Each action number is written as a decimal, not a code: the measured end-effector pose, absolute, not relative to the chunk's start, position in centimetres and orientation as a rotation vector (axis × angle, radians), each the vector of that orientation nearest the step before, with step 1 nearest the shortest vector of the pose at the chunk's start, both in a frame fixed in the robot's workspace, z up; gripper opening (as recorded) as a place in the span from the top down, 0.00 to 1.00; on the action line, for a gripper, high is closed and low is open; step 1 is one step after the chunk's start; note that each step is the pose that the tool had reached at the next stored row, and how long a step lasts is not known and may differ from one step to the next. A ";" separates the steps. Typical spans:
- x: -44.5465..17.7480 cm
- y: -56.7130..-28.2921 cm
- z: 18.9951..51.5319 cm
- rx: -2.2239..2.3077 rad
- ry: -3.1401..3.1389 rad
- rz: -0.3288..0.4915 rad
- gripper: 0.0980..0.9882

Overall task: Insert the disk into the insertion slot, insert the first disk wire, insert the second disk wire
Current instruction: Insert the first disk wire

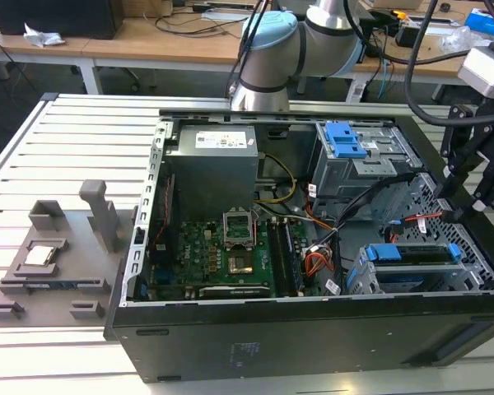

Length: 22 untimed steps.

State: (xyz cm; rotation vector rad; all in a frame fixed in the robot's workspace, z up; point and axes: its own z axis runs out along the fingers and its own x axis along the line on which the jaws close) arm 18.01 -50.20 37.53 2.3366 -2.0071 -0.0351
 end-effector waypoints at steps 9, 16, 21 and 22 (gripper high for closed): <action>18.9 -49.8 36.0 2.364 -1.940 -0.003 0.64; 18.9 -49.6 35.7 2.372 -1.908 0.015 0.64; 18.9 -49.6 35.7 2.371 -1.908 0.016 0.64; 18.9 -49.6 35.7 2.371 -1.907 0.016 0.65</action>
